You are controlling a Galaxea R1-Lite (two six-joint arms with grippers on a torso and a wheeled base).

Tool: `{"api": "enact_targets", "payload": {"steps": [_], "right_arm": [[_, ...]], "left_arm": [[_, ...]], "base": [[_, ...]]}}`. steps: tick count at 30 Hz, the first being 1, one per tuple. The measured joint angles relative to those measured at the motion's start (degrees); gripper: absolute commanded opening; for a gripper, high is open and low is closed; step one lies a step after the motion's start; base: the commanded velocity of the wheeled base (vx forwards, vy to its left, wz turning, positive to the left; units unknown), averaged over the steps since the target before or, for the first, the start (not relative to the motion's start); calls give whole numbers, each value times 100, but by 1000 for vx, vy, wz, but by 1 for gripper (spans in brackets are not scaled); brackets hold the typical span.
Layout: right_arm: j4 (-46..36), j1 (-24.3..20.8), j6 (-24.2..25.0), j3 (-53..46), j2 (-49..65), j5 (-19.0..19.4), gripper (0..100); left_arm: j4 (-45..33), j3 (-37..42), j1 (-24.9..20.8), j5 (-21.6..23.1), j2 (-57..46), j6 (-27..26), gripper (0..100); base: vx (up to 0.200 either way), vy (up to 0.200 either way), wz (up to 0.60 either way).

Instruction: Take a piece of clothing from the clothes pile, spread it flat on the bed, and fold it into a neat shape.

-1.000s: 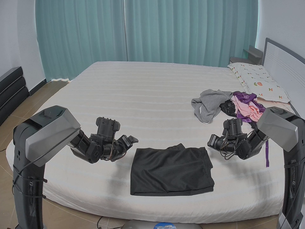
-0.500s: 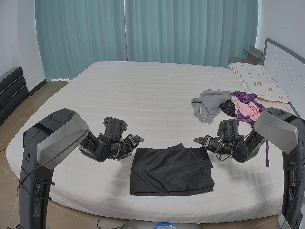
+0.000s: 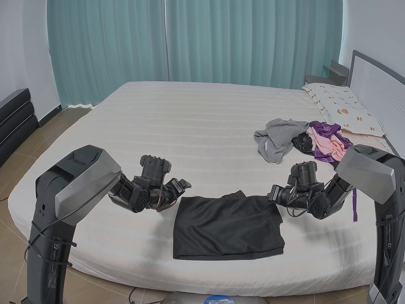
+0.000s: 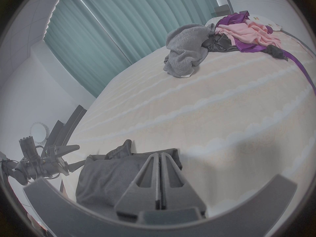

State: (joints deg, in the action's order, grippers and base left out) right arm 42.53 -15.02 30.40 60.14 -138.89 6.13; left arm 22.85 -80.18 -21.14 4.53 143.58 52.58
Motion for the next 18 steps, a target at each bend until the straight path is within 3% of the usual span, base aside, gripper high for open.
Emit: {"api": "enact_targets", "payload": {"steps": [18], "right_arm": [[-9, 397, 30, 59, 27, -22, 0]], "left_arm": [[46, -234, -144, -315, 206, -6, 100]], "base": [[0, 0, 0]]}}
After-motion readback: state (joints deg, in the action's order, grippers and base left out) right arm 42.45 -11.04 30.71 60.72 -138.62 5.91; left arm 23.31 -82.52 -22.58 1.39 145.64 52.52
